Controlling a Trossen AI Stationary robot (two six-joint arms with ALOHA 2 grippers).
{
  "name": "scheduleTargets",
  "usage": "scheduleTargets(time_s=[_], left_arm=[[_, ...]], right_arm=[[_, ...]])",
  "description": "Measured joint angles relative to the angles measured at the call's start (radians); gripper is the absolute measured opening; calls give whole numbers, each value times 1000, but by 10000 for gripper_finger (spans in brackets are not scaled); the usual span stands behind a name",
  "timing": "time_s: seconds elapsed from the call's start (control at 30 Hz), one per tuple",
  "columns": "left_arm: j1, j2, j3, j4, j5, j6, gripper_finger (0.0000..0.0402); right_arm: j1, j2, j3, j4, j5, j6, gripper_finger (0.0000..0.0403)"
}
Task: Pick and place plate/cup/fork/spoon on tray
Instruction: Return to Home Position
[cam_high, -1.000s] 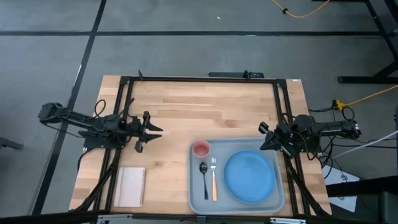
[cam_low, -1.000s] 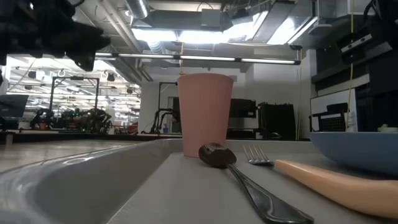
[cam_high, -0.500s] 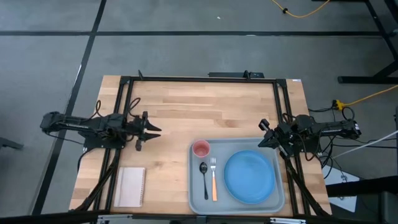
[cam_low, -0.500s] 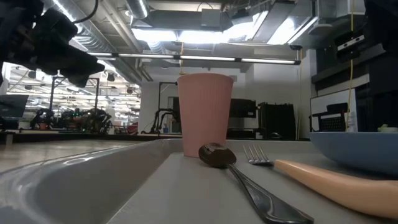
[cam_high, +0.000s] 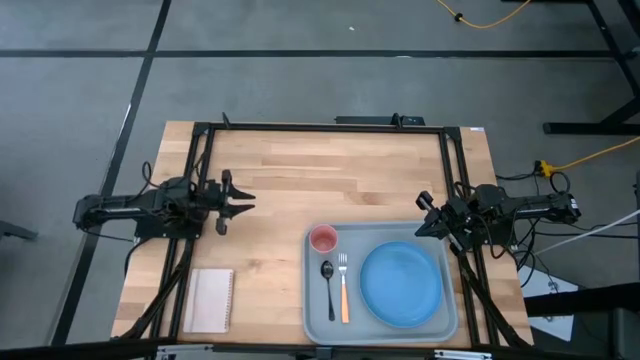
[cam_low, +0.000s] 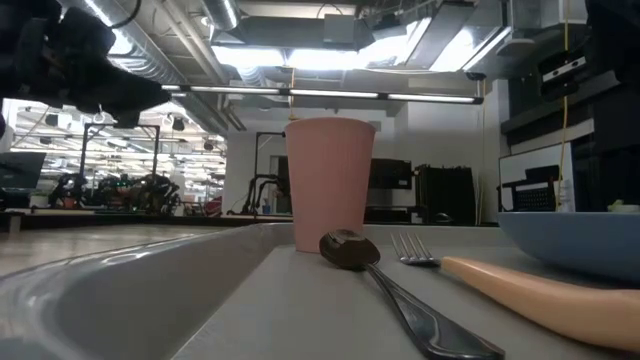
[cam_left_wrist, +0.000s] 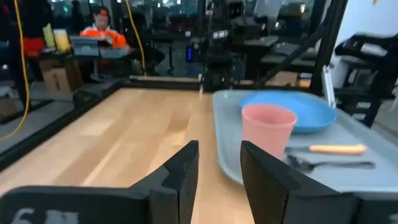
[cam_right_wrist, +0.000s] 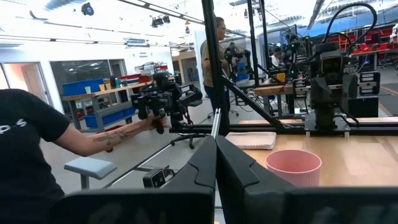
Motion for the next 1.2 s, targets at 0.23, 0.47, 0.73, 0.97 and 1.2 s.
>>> scheduleTargets(time_s=[0.23, 0.47, 0.73, 0.97, 1.2], left_arm=[[0, 28, 0, -6, -39, -25, 112], [0, 28, 0, -5, -42, -23, 112], [0, 28, -1, -4, -43, -23, 112], [0, 28, -1, -4, -43, -23, 112], [0, 28, -1, -4, -43, -23, 112]], right_arm=[[0, 0, 0, 0, 0, 1, 6], [0, 0, 0, 0, 0, 1, 6], [0, 0, 0, 0, 0, 2, 6], [0, 0, 0, 0, 0, 2, 6], [0, 0, 0, 0, 0, 1, 6]])
